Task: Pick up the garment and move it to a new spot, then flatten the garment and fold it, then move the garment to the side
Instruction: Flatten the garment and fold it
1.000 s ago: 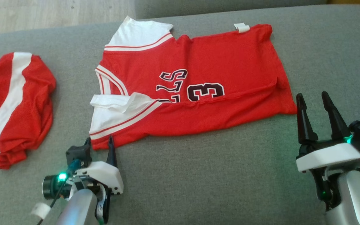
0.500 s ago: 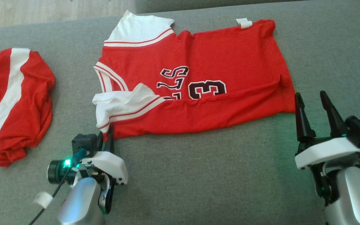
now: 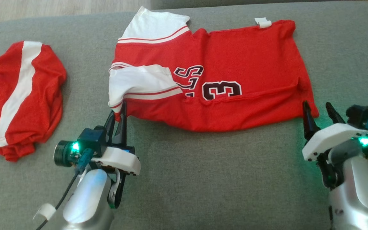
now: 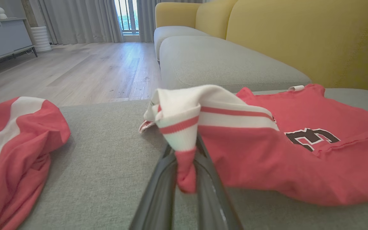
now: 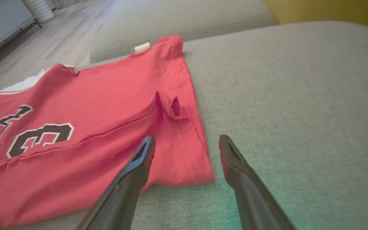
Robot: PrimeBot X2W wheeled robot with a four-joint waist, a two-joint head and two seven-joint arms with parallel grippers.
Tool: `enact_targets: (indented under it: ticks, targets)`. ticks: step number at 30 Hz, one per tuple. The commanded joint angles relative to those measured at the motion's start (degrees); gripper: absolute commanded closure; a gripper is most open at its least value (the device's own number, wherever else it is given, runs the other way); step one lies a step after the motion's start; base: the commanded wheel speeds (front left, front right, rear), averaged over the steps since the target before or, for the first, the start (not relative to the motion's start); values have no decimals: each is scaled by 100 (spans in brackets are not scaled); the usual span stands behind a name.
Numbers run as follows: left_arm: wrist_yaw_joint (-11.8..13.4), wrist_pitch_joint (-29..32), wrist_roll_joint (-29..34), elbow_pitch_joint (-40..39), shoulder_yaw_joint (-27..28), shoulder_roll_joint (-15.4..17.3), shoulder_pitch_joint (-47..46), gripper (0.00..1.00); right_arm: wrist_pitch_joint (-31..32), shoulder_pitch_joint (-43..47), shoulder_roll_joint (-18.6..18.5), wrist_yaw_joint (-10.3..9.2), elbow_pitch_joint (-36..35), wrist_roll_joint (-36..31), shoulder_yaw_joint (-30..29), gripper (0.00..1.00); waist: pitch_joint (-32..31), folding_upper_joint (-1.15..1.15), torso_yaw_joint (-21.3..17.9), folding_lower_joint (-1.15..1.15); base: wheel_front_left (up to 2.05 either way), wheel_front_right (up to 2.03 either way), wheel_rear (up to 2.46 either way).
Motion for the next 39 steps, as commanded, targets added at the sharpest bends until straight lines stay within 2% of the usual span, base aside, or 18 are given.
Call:
enact_targets:
  ticks: [1, 9, 13, 14, 19, 24, 32, 39]
  targets:
    - [-29, -74, 40, -189, 154, 108, -193, 100, 0, -231, 25, -4, -91, 9, 105, 0, 30, 0, 23, 0, 0, 0, 0]
    - [-44, -95, 37, -226, 59, 73, -171, 100, 15, -743, 27, -4, 1123, -88, -236, 0, 148, 0, 152, 0, 0, 0, 0]
    - [-35, -105, 12, -247, 73, 73, -161, 100, -55, -927, 27, -4, 1617, 51, -121, 0, 184, 0, 178, 0, 0, 0, 0]
    - [-22, -109, -6, -249, 103, 92, -145, 100, -116, -1017, 27, -4, 1812, 153, -8, 100, 199, 0, 167, 0, 0, 0, 0]
    - [8, -115, -50, -202, 191, 184, -94, 100, -442, -1186, 28, -4, 2044, 107, 113, 100, 166, 0, 101, 0, 0, 0, 0]
    - [59, -118, -106, -147, 273, 258, 21, 100, -669, -1159, 28, -4, 1910, -349, -184, 100, -70, 0, 0, 0, 0, 0, 0]
    - [94, -121, -152, -154, 263, 275, 347, 100, -356, -527, 28, -4, 1005, -719, -623, 100, -511, 0, -104, 0, 0, 0, 0]
    - [71, -75, -201, -185, 164, 292, 752, 100, 65, 200, 28, -4, 196, -464, -585, 100, -786, 0, -210, 0, 0, 0, 0]
